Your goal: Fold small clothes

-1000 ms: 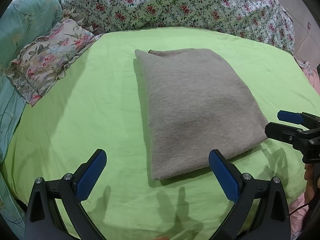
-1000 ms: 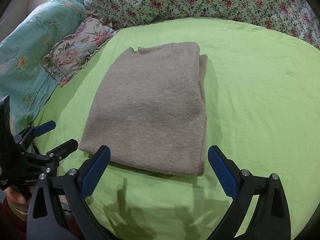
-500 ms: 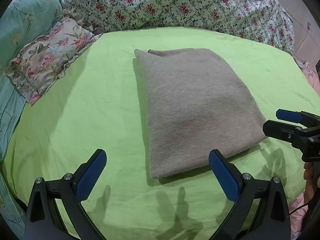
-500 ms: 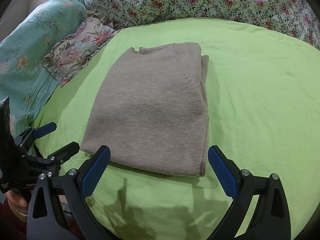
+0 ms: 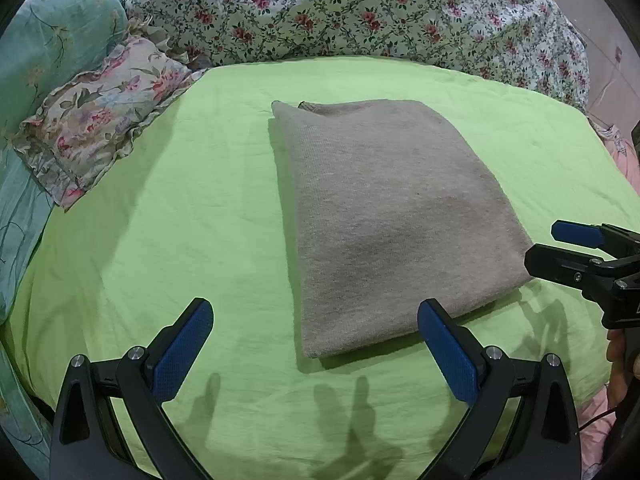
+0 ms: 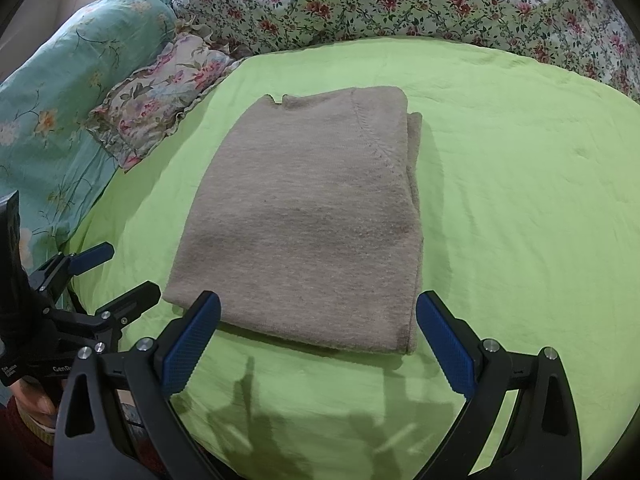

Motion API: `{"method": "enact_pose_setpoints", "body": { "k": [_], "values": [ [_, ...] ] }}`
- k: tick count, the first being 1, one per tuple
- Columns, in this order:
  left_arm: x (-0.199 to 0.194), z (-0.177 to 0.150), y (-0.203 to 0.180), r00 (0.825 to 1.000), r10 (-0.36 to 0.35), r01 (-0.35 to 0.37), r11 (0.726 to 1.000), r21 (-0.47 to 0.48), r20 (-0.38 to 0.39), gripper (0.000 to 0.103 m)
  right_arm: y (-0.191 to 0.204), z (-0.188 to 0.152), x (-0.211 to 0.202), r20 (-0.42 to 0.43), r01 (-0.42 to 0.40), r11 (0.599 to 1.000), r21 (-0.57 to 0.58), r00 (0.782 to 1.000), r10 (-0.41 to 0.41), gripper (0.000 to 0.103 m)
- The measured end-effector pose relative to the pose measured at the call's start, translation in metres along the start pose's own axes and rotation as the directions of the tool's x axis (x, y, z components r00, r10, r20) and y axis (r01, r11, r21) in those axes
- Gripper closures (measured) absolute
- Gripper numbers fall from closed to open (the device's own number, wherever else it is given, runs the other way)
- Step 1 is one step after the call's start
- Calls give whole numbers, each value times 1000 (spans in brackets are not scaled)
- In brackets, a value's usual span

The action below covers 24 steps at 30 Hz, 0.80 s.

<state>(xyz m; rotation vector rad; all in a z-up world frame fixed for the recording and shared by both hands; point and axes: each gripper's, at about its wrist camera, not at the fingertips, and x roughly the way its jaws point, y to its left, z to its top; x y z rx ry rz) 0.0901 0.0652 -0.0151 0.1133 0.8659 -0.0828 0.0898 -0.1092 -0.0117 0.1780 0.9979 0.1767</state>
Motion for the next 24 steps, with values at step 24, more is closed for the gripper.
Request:
{"method": "enact_pose_setpoints", "body": {
  "k": [24],
  "values": [
    [-3, -1, -1, 1000, 11, -11, 1000, -12, 5, 1, 0, 1, -2, 2, -3, 1000, -3, 1000, 3, 5]
  ]
}}
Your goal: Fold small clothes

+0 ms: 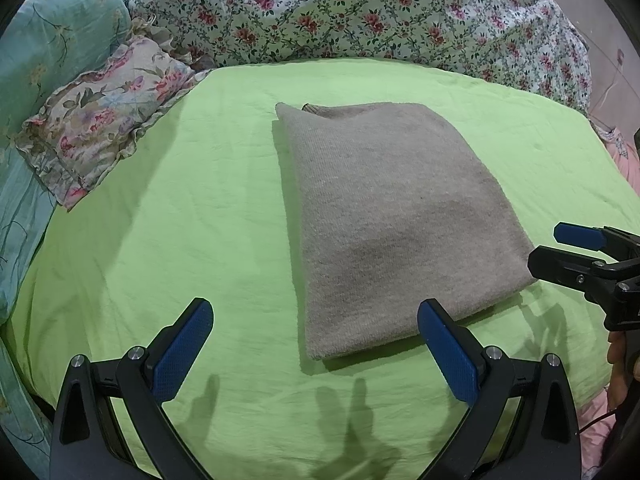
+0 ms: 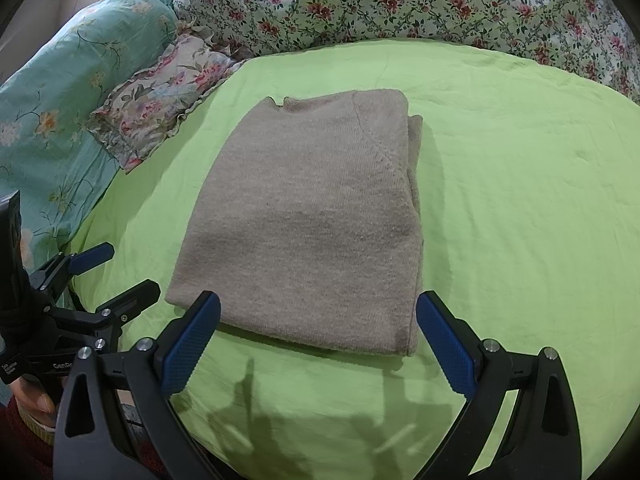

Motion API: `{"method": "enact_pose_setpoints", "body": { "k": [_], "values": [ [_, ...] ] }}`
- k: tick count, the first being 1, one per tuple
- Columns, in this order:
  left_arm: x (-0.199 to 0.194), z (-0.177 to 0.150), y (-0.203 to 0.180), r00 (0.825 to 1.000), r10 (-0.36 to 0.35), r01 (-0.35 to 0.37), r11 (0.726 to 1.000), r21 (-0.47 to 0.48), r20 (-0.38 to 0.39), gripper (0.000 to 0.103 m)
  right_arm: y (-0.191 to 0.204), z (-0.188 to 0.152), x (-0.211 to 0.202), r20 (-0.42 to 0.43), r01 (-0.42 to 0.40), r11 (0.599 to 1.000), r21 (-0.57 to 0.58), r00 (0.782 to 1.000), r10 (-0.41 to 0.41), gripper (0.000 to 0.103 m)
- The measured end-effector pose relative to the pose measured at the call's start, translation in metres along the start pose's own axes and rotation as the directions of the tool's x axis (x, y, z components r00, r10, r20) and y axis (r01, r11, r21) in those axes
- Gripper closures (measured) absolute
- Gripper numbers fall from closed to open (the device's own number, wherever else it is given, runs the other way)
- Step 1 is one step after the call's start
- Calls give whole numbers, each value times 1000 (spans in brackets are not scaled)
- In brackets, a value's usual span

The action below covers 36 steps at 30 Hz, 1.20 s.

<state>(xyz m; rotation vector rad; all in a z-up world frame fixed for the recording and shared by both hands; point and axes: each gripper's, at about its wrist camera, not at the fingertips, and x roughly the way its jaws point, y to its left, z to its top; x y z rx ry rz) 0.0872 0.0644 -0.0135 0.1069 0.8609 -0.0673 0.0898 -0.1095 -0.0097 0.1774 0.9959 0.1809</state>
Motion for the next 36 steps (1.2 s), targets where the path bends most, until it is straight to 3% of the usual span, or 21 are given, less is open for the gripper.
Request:
{"method": "enact_pose_setpoints", "body": {
  "k": [36],
  "values": [
    [0, 5, 0, 1000, 5, -5, 1000, -2, -3, 1, -2, 5, -2, 6, 0, 1000, -3, 1000, 0, 5]
  ]
}}
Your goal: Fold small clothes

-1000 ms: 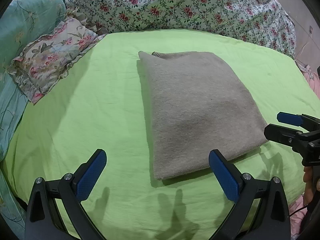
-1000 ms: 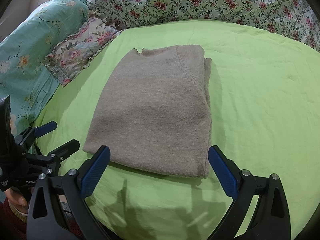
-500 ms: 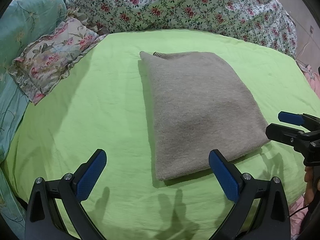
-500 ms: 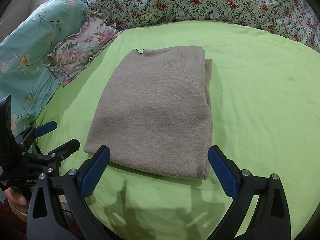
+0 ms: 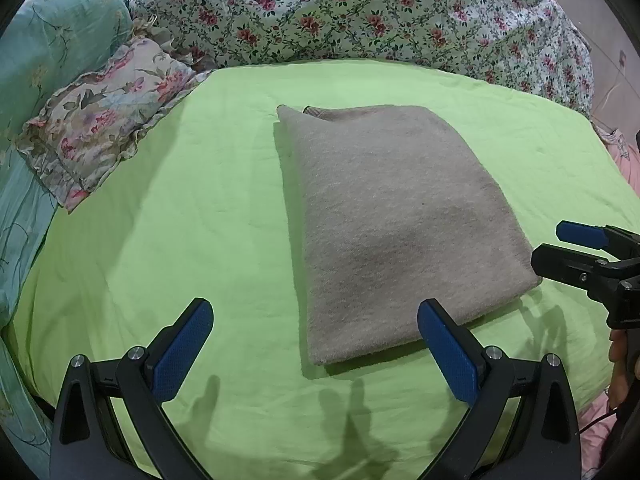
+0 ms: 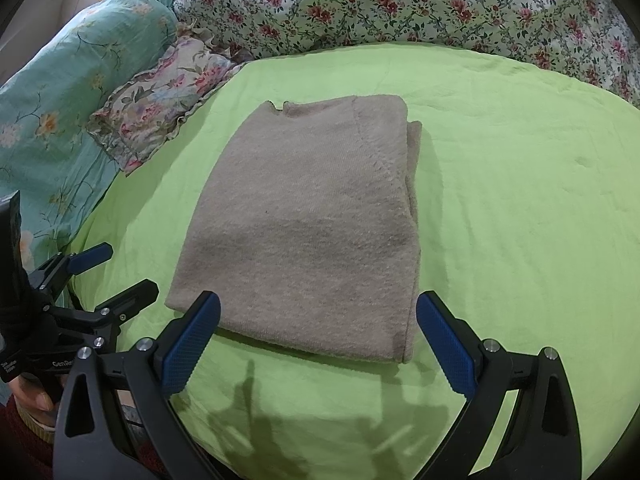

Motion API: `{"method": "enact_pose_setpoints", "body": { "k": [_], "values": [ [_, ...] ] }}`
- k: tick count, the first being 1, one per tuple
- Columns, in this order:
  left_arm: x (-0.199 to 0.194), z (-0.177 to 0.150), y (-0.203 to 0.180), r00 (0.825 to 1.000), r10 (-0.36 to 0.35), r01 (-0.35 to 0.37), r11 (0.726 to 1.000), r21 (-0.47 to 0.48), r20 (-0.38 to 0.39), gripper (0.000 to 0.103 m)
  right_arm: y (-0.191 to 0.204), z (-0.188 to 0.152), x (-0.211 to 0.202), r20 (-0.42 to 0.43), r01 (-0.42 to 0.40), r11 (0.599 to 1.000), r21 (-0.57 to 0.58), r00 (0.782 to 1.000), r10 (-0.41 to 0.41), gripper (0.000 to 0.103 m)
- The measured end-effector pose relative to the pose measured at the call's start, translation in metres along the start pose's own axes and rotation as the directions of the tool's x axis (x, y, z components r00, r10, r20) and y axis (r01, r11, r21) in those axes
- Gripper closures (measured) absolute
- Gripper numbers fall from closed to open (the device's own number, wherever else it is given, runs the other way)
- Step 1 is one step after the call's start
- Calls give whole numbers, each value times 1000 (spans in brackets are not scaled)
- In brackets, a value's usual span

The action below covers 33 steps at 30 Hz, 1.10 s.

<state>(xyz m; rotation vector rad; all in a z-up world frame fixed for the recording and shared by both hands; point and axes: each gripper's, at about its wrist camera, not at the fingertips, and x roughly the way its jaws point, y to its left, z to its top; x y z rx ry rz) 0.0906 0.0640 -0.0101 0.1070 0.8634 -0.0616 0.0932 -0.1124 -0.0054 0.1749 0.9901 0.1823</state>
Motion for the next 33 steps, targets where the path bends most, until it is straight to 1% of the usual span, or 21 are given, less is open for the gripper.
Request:
{"method": "enact_pose_setpoints", "body": {
  "k": [15, 18, 33],
  "values": [
    [10, 12, 10, 1000, -8, 8, 999, -32, -7, 1, -10, 10, 3, 0, 13, 1000, 9, 1000, -13, 5],
    [9, 13, 10, 1000, 0, 0, 1000, -28, 6, 1, -12, 11, 3, 1, 9, 1000, 14, 1000, -9, 5],
    [11, 10, 8, 1000, 5, -5, 1000, -23, 13, 1, -11, 11, 12, -10, 5, 999, 34, 1000, -4, 5]
  ]
}}
